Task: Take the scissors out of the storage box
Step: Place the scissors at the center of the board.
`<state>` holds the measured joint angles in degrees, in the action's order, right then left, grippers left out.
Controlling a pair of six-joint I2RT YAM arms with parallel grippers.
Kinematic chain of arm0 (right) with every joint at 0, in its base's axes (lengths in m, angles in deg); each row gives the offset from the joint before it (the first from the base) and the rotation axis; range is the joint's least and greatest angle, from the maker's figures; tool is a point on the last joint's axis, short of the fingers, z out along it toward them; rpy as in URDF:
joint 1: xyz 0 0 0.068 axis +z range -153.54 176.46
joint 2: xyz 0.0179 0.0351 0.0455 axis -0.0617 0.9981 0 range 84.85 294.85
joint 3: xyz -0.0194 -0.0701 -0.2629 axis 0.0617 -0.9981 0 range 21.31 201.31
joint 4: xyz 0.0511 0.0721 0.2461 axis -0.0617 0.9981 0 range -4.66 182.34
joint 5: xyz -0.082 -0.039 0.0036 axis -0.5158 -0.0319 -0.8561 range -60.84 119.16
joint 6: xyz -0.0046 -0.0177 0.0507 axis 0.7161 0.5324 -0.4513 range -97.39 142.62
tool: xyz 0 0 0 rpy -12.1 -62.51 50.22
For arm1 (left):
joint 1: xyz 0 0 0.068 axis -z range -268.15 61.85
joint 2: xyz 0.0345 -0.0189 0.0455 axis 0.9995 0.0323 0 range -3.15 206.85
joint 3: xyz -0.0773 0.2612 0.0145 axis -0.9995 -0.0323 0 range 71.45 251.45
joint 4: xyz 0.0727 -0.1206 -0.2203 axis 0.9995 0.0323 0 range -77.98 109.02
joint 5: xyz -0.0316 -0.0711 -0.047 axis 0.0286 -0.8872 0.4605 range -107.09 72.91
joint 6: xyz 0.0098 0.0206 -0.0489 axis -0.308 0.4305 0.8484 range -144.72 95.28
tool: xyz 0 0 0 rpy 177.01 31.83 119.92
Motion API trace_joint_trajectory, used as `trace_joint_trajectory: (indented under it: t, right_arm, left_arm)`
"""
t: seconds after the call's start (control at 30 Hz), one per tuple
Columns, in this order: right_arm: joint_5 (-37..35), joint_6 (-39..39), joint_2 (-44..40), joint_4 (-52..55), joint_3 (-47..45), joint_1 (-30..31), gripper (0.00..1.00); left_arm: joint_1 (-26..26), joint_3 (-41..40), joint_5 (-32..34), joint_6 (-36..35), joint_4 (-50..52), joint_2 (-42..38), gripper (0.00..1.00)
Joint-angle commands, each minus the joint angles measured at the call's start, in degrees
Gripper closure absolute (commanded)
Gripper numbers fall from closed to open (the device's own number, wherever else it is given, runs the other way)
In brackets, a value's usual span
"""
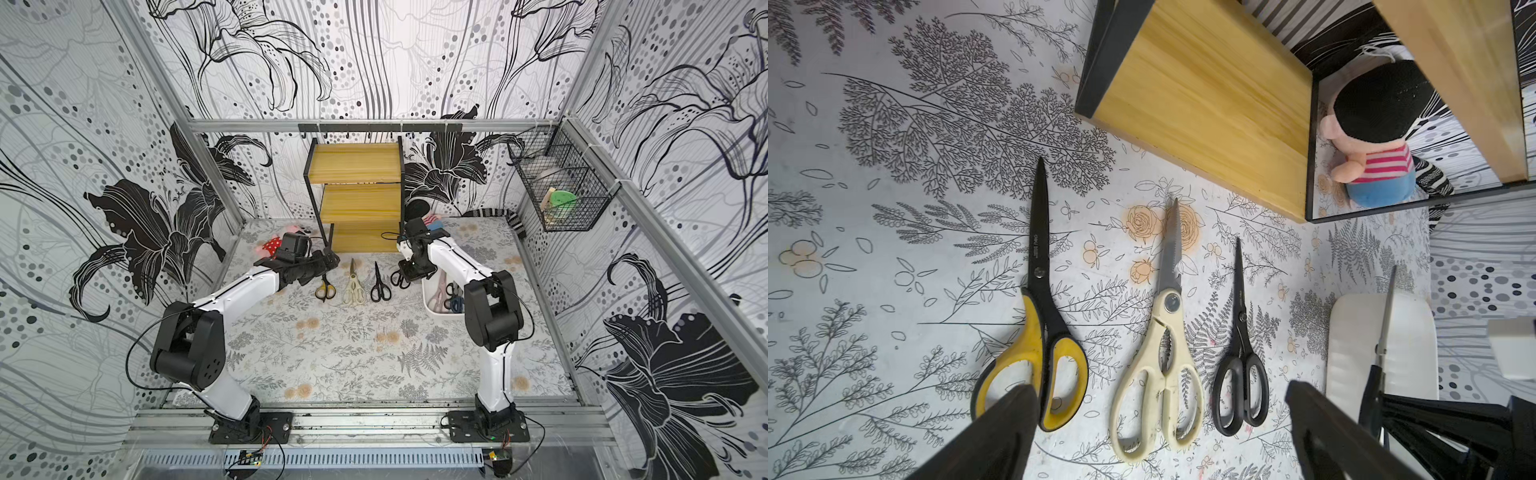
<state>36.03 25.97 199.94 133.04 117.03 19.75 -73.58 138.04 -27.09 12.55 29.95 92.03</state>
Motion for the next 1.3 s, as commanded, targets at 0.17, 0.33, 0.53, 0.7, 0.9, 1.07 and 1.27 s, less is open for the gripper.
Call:
trace_joint_trajectory:
  t: [0.17, 0.33, 0.53, 0.7, 0.9, 1.07, 1.27]
  right_arm:
    - [-4.38, 6.04, 2.94, 2.90, -0.75, 1.15, 1.00]
    - [-7.68, 7.19, 5.83, 2.31, 0.54, 1.13, 1.00]
    - [-8.78, 8.51, 8.91, 2.31, 2.32, 1.15, 1.00]
    - [-9.88, 9.02, 10.27, 2.72, 2.84, 1.10, 1.00]
    - [-11.62, 9.04, 11.04, 2.34, 2.30, 1.15, 0.99]
    - [-11.66, 8.20, 10.74, 1.46, 2.34, 1.12, 0.87]
    - [-9.72, 6.13, 8.92, -0.07, 1.84, 1.15, 0.78]
  left_arm:
    - [-0.48, -2.59, 2.48, 0.52, -0.71, -2.27, 0.02]
    - [-0.46, -2.17, 2.63, 0.58, -0.33, -2.22, 0.02]
    - [-0.43, -1.81, 2.79, 1.12, -0.46, -2.25, 0.02]
    - [-0.46, -2.16, 2.80, 1.43, -0.68, -2.19, 0.02]
    - [-0.42, -2.25, 2.56, 1.74, -0.80, -2.06, 0.02]
    - [-0.46, -2.16, 2.45, 1.67, -0.86, -2.01, 0.02]
    - [-0.44, -1.64, 2.44, 1.24, -0.59, -1.93, 0.02]
